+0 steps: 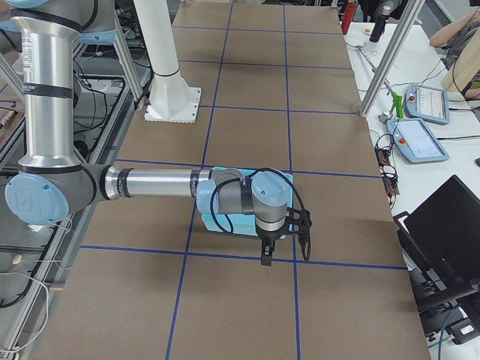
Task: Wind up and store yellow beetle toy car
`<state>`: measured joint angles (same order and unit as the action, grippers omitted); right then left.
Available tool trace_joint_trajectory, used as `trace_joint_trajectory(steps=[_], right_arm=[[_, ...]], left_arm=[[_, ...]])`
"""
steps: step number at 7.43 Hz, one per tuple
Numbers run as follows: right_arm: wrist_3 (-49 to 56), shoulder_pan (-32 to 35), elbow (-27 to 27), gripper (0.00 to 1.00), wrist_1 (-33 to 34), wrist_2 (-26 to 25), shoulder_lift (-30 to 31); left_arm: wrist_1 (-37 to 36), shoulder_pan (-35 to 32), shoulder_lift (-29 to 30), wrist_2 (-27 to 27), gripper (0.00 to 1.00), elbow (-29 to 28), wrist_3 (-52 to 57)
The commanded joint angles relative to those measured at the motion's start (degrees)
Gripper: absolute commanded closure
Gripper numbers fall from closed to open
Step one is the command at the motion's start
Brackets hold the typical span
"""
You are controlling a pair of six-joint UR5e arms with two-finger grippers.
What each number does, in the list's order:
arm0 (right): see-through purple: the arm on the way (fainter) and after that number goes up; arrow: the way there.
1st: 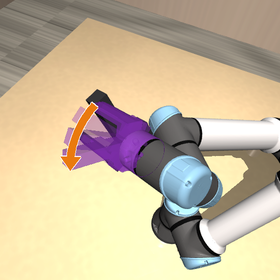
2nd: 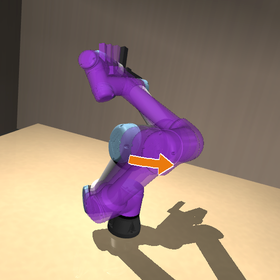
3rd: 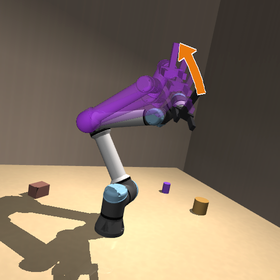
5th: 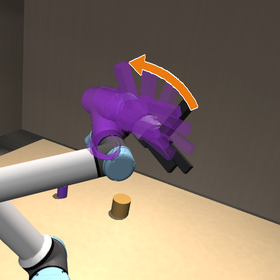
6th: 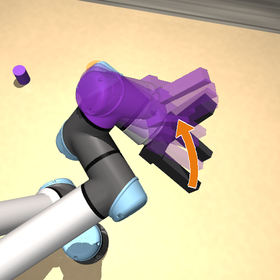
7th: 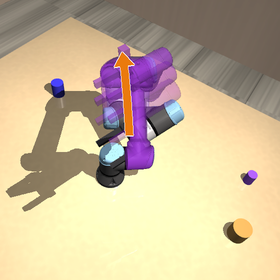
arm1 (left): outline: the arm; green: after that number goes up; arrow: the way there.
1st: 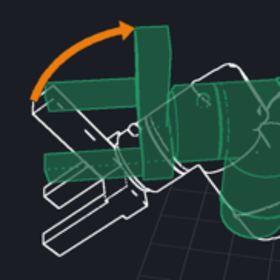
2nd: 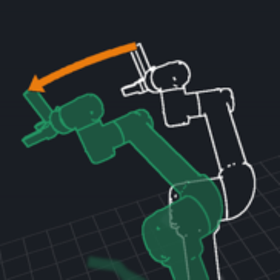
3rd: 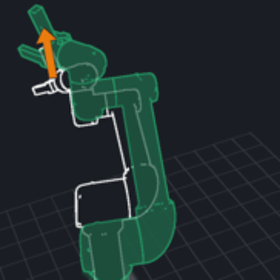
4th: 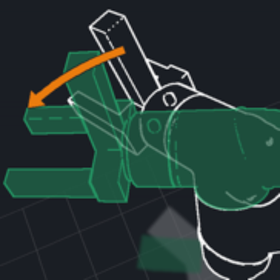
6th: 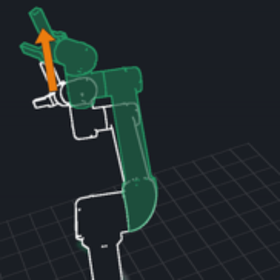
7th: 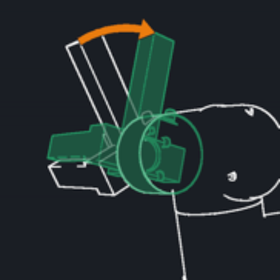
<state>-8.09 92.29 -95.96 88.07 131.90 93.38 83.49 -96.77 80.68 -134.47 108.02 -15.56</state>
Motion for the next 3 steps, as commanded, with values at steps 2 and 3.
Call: trace_joint_trajectory(steps=[2, 3], right_arm=[[0.00, 0.00, 0.07, 0.00, 0.00, -0.24, -0.04], [0.00, 0.00, 0.07, 0.00, 0.00, -0.33, -0.04]], left_arm=[[0.00, 0.00, 0.00, 0.09, 0.00, -0.01, 0.00], [0.00, 0.00, 0.00, 0.17, 0.00, -0.01, 0.00]])
